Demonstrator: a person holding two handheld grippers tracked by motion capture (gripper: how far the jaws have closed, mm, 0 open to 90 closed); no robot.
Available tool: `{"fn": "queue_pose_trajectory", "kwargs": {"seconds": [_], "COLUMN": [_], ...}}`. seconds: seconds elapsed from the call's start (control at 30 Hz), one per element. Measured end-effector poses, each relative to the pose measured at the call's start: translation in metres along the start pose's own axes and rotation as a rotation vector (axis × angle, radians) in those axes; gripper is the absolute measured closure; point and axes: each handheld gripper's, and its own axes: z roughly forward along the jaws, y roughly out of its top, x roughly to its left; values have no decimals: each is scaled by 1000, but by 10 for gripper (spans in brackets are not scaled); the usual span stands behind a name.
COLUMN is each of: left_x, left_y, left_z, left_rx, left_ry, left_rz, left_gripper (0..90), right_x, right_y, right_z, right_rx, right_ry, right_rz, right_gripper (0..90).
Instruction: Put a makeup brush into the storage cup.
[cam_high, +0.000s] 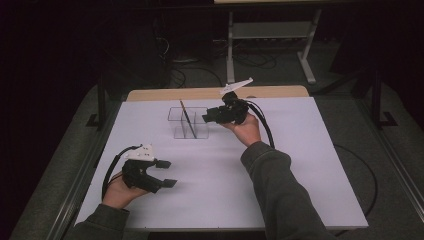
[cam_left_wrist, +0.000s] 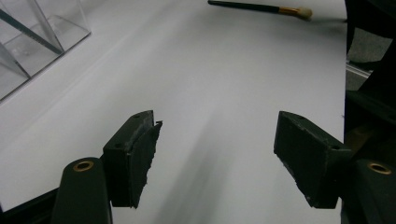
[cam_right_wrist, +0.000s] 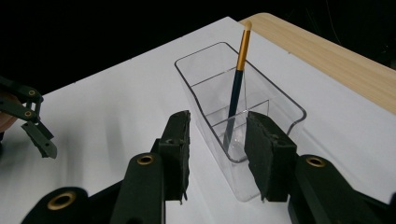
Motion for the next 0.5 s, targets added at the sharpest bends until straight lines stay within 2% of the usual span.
{"fn": "queue_pose_trajectory", "kwargs": {"seconds": [0.27,0.3,0.5], "left_x": [-1,0,-2], "left_y": [0,0,-3], "left_z": [0,-1,0], "left_rx": [-9,-7,0], "left_ry": [0,4,9], "left_rz": [-17,1,-28], "left_gripper": [283,282,281], "right_x": [0,0,2], "right_y": [-4,-5,-8], "right_z": [-8,-8,-13], "right_rx": [6,11,27], "right_ry": [-15,-16,-37], "right_rz": [10,12,4], "right_gripper": [556,554,501]}}
